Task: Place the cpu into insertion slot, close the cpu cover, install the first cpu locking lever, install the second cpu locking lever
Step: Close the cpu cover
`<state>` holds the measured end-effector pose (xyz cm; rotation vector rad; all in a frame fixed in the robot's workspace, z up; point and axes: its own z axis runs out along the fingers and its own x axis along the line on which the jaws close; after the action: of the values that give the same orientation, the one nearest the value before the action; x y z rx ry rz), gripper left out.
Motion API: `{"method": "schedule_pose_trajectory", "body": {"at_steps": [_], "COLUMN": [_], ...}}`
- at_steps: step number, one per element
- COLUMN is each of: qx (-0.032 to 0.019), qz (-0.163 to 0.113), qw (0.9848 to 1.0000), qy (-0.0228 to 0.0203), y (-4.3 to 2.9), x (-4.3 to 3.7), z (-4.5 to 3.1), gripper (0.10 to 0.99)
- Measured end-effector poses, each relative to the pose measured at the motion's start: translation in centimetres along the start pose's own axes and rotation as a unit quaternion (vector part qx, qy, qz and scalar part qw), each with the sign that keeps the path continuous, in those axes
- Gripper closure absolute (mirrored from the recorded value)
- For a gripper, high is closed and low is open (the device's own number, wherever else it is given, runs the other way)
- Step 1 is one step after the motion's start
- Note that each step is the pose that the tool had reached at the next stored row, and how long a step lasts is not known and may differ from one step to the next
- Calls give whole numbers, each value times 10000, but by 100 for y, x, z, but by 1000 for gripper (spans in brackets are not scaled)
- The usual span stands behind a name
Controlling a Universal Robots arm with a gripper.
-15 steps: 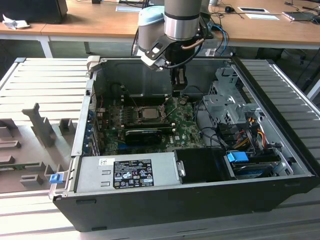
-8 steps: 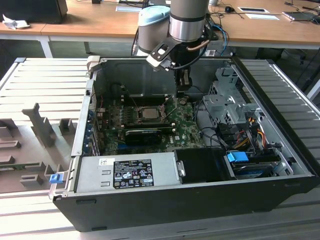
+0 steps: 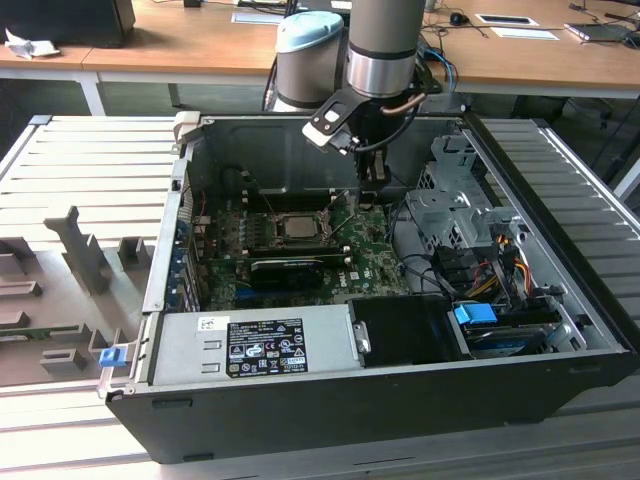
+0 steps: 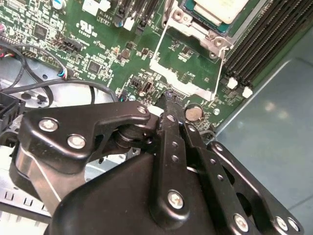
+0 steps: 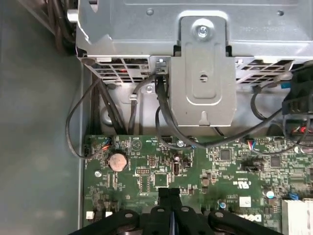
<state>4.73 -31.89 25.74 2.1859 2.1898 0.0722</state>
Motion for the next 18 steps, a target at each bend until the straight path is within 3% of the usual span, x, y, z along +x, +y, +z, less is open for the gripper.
{"method": "schedule_pose_trajectory", "body": {"at_steps": [6,18], "qx": [30,30], "qz": [-4,-4], "qw": [10000,10000], "qy": [0,1], "y": [-28,-103], "x": [0,0], "z": [26,26], "gripper": [980,980]}}
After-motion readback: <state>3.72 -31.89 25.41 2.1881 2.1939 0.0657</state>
